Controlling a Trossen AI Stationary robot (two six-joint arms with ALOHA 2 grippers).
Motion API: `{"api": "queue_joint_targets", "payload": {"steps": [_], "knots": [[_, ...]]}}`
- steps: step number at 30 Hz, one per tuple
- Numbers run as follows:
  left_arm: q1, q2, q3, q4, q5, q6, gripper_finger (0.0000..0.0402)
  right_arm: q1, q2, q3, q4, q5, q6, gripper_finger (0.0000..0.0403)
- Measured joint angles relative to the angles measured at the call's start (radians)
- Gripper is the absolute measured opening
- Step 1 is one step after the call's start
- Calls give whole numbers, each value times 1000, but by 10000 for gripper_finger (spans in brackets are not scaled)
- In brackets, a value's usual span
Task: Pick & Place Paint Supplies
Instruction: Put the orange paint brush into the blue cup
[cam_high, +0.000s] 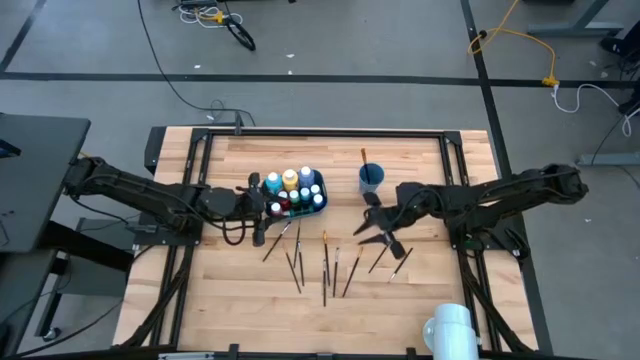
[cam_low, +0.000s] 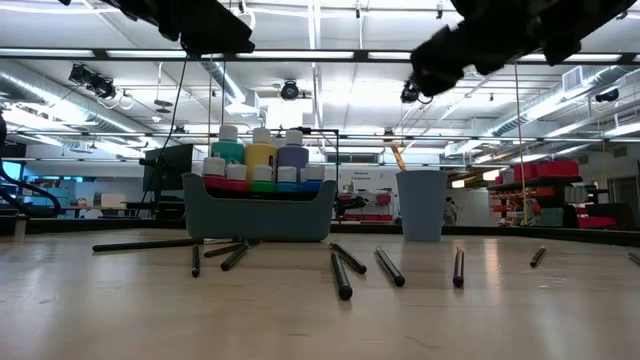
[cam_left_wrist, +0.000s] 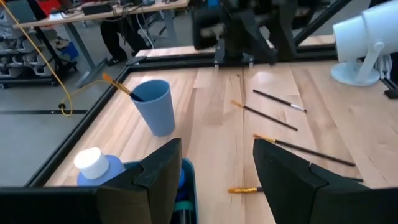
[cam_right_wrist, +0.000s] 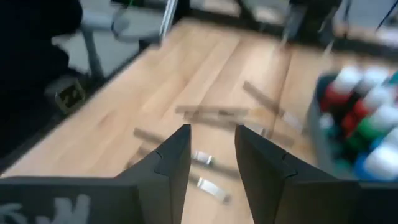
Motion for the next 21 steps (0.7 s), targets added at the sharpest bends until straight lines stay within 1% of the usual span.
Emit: {"api": "queue_joint_targets", "payload": {"steps": [3, 6, 12, 16, 21], "knots": [[2, 0, 0, -2, -3, 0, 210, 31, 3, 0, -104, 54, -2, 122], [2, 0, 0, 12, -28, 15, 210, 50, 28, -1, -181, 101, 6, 117], [3, 2, 0, 68, -35, 38, 210, 64, 175, -1, -181, 147, 114, 117], [3, 2, 0, 73, -36, 37, 210, 63, 277, -1, -175, 155, 104, 122], [3, 2, 0, 73, -36, 37, 210, 63, 350, -1, -170, 198, 84, 139]]}}
